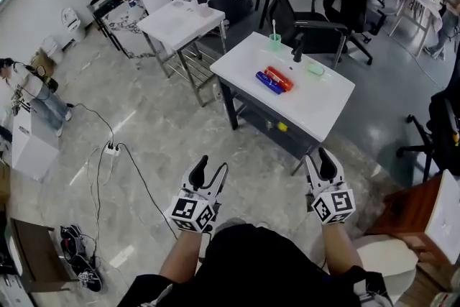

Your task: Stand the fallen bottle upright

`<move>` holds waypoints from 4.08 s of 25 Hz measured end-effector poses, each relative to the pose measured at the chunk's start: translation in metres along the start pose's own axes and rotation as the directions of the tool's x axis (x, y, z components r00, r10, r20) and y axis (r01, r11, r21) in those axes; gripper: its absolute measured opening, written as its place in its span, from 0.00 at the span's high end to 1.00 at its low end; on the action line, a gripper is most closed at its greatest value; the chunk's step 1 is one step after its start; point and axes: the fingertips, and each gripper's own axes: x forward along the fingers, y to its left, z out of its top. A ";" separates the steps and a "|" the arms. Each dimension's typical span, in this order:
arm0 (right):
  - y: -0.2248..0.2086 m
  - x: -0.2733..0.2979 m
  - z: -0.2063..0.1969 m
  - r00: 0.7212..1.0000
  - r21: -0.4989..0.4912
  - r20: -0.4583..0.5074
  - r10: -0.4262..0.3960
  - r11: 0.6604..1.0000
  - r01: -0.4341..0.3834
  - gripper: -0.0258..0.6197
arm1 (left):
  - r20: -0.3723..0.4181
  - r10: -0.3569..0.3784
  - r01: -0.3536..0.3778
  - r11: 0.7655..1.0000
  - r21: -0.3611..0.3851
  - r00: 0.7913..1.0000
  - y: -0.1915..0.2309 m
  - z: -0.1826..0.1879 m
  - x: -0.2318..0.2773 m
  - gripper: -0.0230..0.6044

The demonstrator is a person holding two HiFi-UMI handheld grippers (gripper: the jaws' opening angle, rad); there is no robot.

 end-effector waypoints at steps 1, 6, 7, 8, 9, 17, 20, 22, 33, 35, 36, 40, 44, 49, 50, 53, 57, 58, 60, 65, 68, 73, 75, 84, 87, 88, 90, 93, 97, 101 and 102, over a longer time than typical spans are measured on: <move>-0.004 0.002 -0.001 1.000 0.003 0.002 -0.003 1.000 0.003 0.66 | -0.003 -0.004 0.004 1.000 0.003 1.000 0.000 0.000 0.007 0.57; -0.021 0.023 -0.012 1.000 -0.005 -0.019 -0.017 1.000 0.017 0.66 | -0.004 -0.035 0.035 0.999 0.010 0.999 0.008 0.000 0.046 0.56; -0.023 0.030 -0.013 0.999 -0.008 -0.024 -0.022 1.000 0.022 0.66 | -0.004 -0.045 0.045 0.999 0.011 0.999 0.012 0.000 0.055 0.57; -0.026 0.036 -0.014 0.999 -0.014 -0.026 -0.027 1.000 0.027 0.66 | -0.002 -0.055 0.055 0.998 0.009 0.998 0.016 0.000 0.065 0.57; -0.029 0.044 -0.012 0.999 -0.023 -0.025 -0.033 0.999 0.033 0.66 | 0.002 -0.066 0.066 0.998 0.006 0.998 0.021 0.001 0.076 0.57; -0.060 0.129 0.025 0.995 -0.076 0.010 -0.095 0.993 0.095 0.66 | 0.057 -0.149 0.147 0.989 0.033 0.987 0.066 0.039 0.167 0.57; -0.062 0.162 0.028 0.996 -0.089 0.002 -0.095 0.992 0.094 0.66 | 0.068 -0.152 0.151 0.988 0.016 0.986 0.092 0.044 0.192 0.57; -0.063 0.182 0.022 0.995 -0.092 -0.019 -0.099 0.991 0.097 0.66 | 0.066 -0.153 0.153 0.988 0.005 0.986 0.107 0.043 0.204 0.57; -0.042 0.290 -0.010 0.992 -0.085 -0.113 -0.052 0.995 0.043 0.66 | 0.025 -0.150 0.150 0.989 -0.007 0.988 0.183 0.039 0.238 0.57; -0.042 0.300 -0.017 0.990 -0.078 -0.131 -0.051 0.996 0.041 0.66 | 0.019 -0.151 0.151 0.988 -0.014 0.988 0.190 0.037 0.244 0.57; -0.043 0.304 -0.020 0.988 -0.079 -0.143 -0.050 0.996 0.039 0.66 | 0.018 -0.152 0.153 0.988 -0.018 0.988 0.192 0.037 0.247 0.57; -0.057 0.321 -0.034 0.980 -0.084 -0.194 -0.045 0.996 0.029 0.66 | 0.008 -0.157 0.157 0.987 -0.023 0.988 0.197 0.032 0.261 0.57; -0.076 0.344 -0.045 0.973 -0.081 -0.230 -0.025 0.997 0.006 0.66 | -0.002 -0.144 0.144 0.989 -0.031 0.990 0.202 0.027 0.278 0.57; -0.094 0.383 -0.063 0.953 -0.149 -0.301 0.019 0.987 -0.067 0.66 | 0.005 -0.114 0.114 0.993 -0.033 0.993 0.208 0.028 0.307 0.57; -0.098 0.390 -0.065 0.950 -0.152 -0.311 0.027 0.985 -0.078 0.67 | 0.005 -0.113 0.113 0.993 -0.034 0.994 0.209 0.028 0.313 0.57; -0.111 0.410 -0.075 0.937 -0.137 -0.346 0.044 0.986 -0.097 0.67 | -0.004 -0.114 0.114 0.993 -0.038 0.993 0.210 0.027 0.334 0.57; -0.126 0.429 -0.100 0.904 -0.141 -0.423 0.063 0.981 -0.135 0.67 | -0.030 -0.122 0.121 0.991 -0.048 0.992 0.210 0.021 0.362 0.57; -0.129 0.432 -0.108 0.894 -0.142 -0.443 0.071 0.979 -0.148 0.67 | -0.038 -0.125 0.123 0.991 -0.051 0.991 0.209 0.019 0.368 0.57; -0.135 0.438 -0.125 0.871 -0.134 -0.483 0.088 0.976 -0.173 0.67 | -0.058 -0.130 0.126 0.990 -0.055 0.990 0.208 0.013 0.382 0.57; -0.145 0.452 -0.168 0.806 -0.124 -0.578 0.125 0.963 -0.238 0.67 | -0.109 -0.145 0.140 0.989 -0.050 0.983 0.201 0.000 0.411 0.57; -0.150 0.460 -0.191 0.769 -0.096 -0.622 0.146 0.961 -0.261 0.67 | -0.145 -0.145 0.140 0.989 -0.047 0.979 0.195 -0.007 0.422 0.57; -0.151 0.475 -0.221 0.715 -0.041 -0.677 0.176 0.960 -0.276 0.67 | -0.194 -0.119 0.111 0.992 -0.052 0.974 0.199 -0.011 0.430 0.57; -0.153 0.478 -0.236 0.691 -0.037 -0.702 0.172 0.960 -0.276 0.67 | -0.207 -0.115 0.106 0.993 -0.056 0.971 0.202 -0.012 0.430 0.57; -0.156 0.500 -0.298 0.541 -0.079 -0.833 0.114 0.944 -0.321 0.65 | -0.234 -0.138 0.123 0.989 -0.077 0.962 0.222 -0.020 0.440 0.57; -0.156 0.503 -0.311 0.498 -0.093 -0.863 0.087 0.941 -0.325 0.64 | -0.241 -0.143 0.125 0.988 -0.086 0.960 0.233 -0.020 0.443 0.57; -0.155 0.503 -0.315 0.488 -0.098 -0.870 0.077 0.942 -0.322 0.63 | -0.242 -0.142 0.124 0.988 -0.090 0.960 0.238 -0.020 0.444 0.57; -0.156 0.505 -0.321 0.479 -0.122 -0.877 0.045 0.942 -0.312 0.61 | -0.246 -0.146 0.125 0.987 -0.099 0.958 0.246 -0.022 0.447 0.57; -0.158 0.508 -0.322 0.474 -0.163 -0.880 0.002 0.938 -0.306 0.61 | -0.254 -0.167 0.142 0.983 -0.113 0.953 0.254 -0.025 0.453 0.57; -0.156 0.510 -0.327 0.447 -0.181 -0.894 -0.015 0.926 -0.331 0.58 | -0.262 -0.203 0.173 0.976 -0.131 0.944 0.259 -0.029 0.462 0.57; -0.153 0.511 -0.337 0.387 -0.148 -0.922 -0.005 0.928 -0.342 0.54 | -0.270 -0.232 0.200 0.970 -0.142 0.935 0.262 -0.033 0.470 0.57; -0.152 0.510 -0.341 0.360 -0.134 -0.933 0.004 0.925 -0.356 0.54 | -0.270 -0.236 0.203 0.968 -0.144 0.933 0.264 -0.034 0.472 0.57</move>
